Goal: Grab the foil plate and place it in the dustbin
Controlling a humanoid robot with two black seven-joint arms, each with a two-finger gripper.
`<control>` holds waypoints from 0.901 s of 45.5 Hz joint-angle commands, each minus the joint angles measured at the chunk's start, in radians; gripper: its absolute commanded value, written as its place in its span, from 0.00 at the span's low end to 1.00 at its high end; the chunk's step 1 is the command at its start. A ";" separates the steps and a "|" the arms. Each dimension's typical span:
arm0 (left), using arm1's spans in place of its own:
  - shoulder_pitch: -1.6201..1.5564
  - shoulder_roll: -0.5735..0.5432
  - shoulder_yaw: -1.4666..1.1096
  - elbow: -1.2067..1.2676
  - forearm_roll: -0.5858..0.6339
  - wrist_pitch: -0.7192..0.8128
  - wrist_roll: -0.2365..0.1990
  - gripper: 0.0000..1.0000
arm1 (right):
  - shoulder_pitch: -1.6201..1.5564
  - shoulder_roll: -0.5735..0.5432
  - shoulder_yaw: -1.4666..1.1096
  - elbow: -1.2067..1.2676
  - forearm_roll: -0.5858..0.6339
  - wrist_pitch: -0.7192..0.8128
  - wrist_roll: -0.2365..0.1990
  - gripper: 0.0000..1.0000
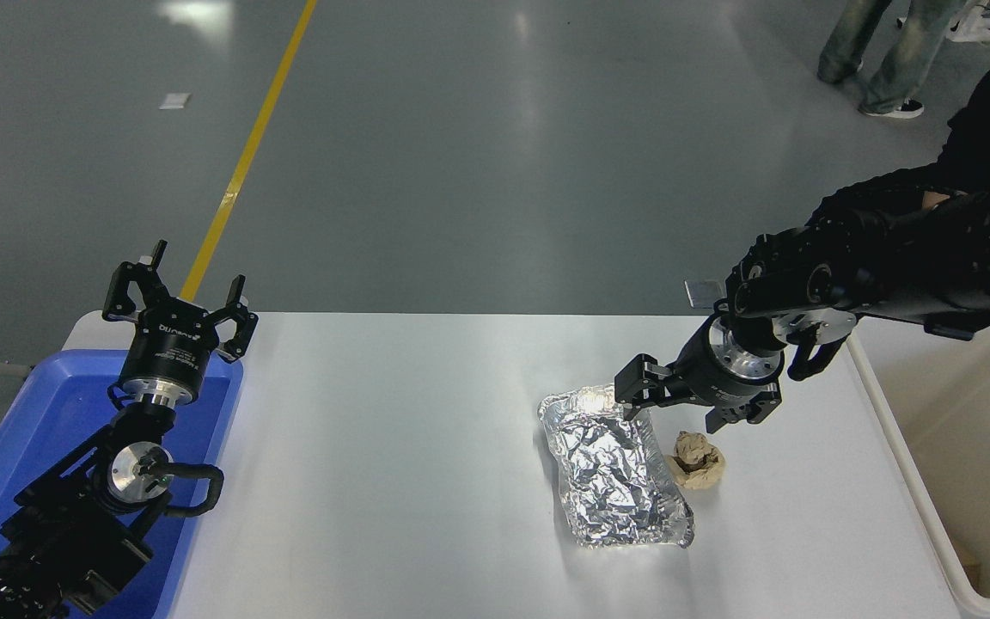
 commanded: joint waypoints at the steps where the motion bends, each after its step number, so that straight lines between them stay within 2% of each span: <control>1: 0.000 0.000 0.000 0.000 0.000 0.000 0.000 0.98 | -0.117 0.023 0.004 -0.044 -0.037 -0.125 0.001 1.00; 41: 0.000 0.000 0.000 0.000 0.000 0.000 0.000 0.98 | -0.293 0.023 0.042 -0.153 -0.036 -0.202 -0.001 1.00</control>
